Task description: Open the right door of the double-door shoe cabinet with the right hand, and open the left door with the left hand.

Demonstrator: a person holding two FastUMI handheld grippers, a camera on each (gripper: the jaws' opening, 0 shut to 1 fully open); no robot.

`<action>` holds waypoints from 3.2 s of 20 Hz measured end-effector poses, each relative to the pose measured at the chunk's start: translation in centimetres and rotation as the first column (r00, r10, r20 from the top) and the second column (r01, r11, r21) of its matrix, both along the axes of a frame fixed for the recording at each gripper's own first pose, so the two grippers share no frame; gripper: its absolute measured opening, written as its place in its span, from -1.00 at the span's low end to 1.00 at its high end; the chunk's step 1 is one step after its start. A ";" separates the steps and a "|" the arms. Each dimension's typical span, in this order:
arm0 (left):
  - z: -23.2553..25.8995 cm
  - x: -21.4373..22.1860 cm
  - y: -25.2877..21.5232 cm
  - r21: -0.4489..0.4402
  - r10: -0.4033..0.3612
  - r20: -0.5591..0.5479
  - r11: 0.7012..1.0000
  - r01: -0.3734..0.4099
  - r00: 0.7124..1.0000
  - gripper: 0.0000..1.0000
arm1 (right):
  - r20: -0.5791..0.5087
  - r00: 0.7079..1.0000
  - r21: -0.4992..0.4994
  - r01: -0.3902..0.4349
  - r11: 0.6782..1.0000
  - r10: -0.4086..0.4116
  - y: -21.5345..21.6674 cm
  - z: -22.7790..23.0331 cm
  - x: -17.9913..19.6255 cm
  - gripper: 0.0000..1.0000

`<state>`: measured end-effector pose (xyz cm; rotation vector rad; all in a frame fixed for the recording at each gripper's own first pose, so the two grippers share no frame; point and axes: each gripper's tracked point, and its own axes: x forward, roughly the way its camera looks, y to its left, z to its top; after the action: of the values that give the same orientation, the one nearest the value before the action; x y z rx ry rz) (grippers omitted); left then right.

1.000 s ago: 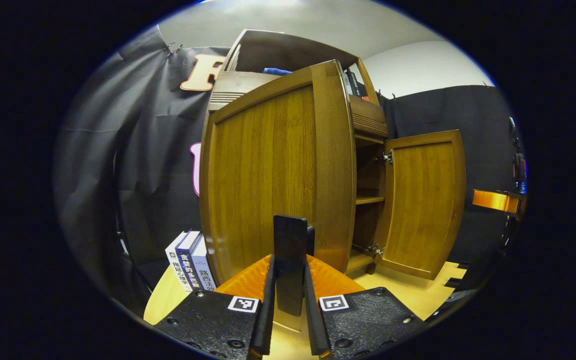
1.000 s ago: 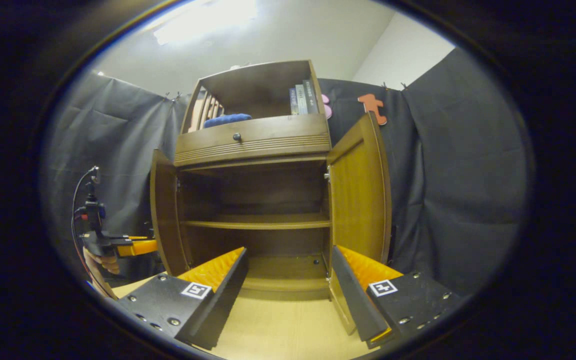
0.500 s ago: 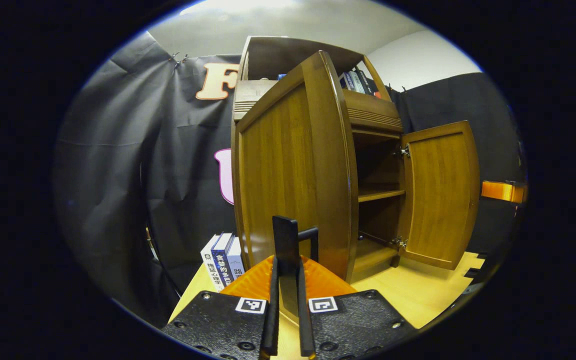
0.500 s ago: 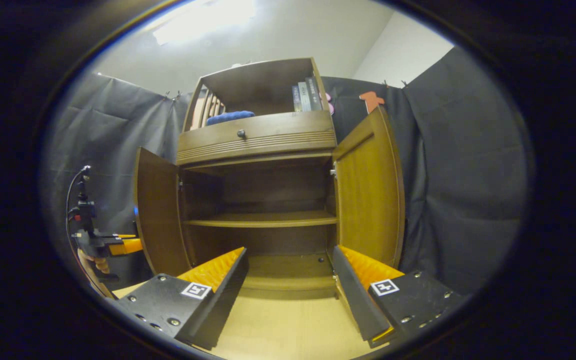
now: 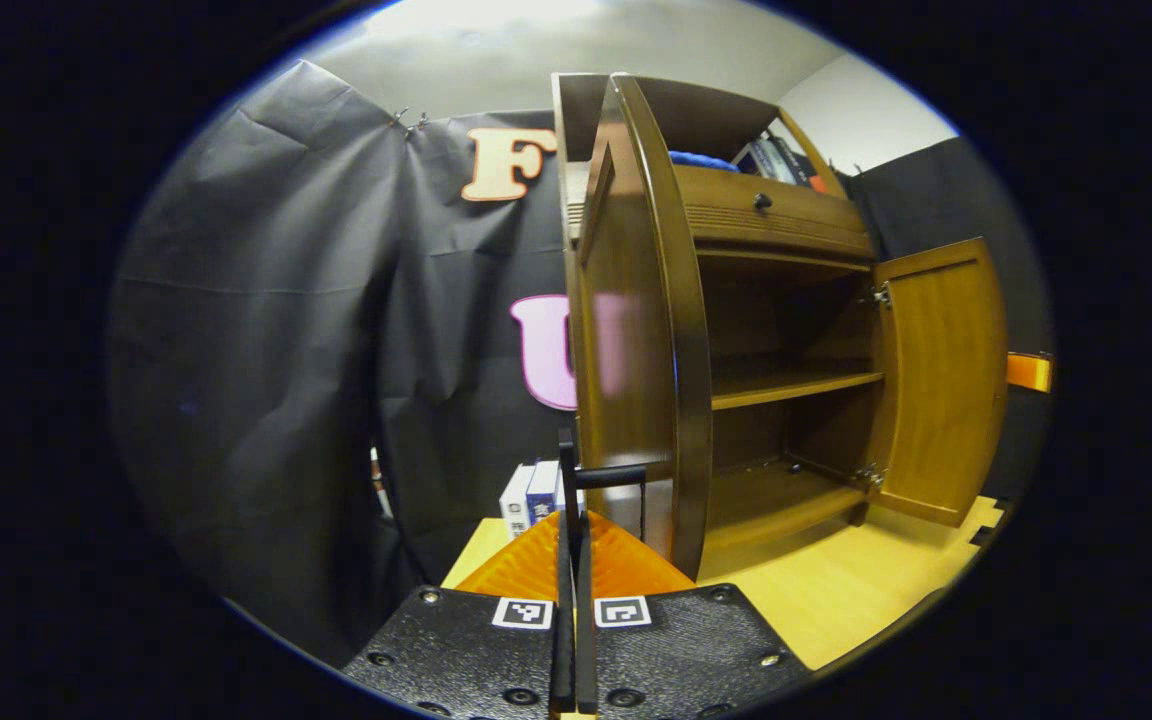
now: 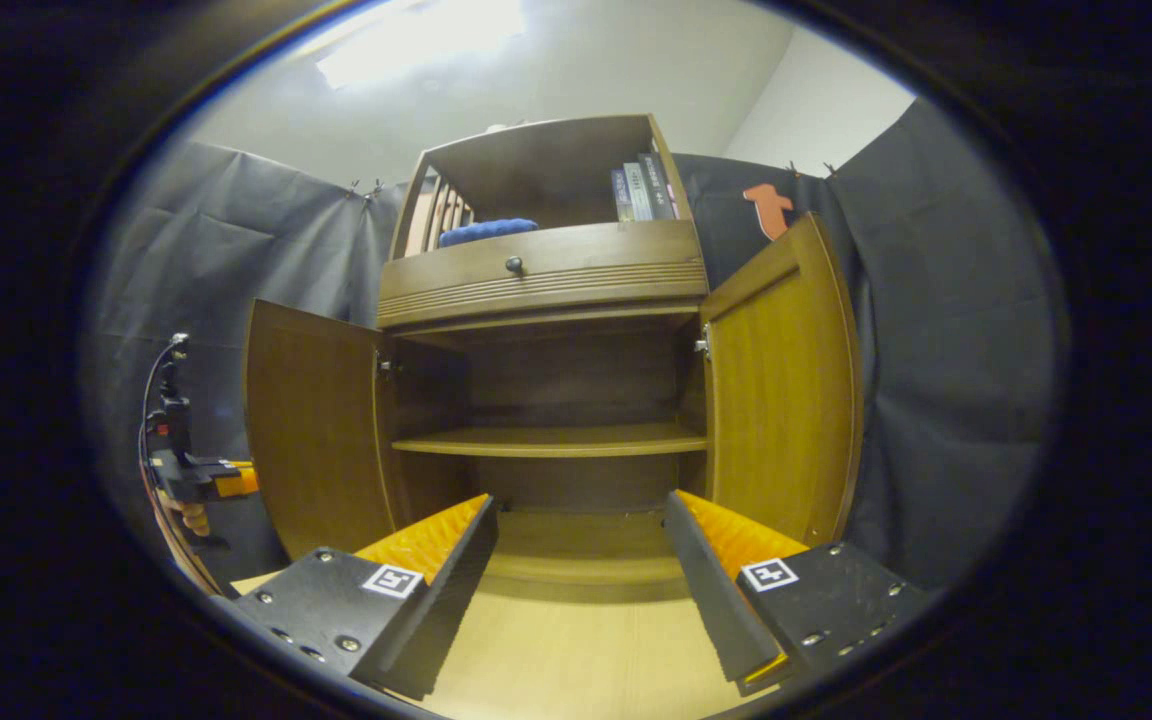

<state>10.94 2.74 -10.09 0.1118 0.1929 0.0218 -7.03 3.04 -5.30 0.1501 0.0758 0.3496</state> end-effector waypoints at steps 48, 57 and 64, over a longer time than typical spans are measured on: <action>6.0 -3.0 -6.4 0.008 -0.063 0.163 0.998 0.062 0.985 0.36 | 0.043 0.999 0.053 0.011 0.999 -0.013 -2.0 1.3 -2.1 0.92; 7.4 -0.6 -14.1 0.023 -0.115 0.194 0.993 0.113 0.974 0.89 | 0.064 0.998 0.034 0.012 0.999 -0.014 -3.3 2.6 -1.4 1.00; 6.5 3.7 -19.2 -0.007 -0.127 0.180 0.991 0.131 0.975 0.96 | 0.077 0.996 0.029 0.049 0.998 -0.051 -4.6 4.3 1.0 0.99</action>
<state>14.60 -16.42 -3.58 0.1030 0.0051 -0.0990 -5.98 -1.60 -1.01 0.1650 -0.0100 0.3059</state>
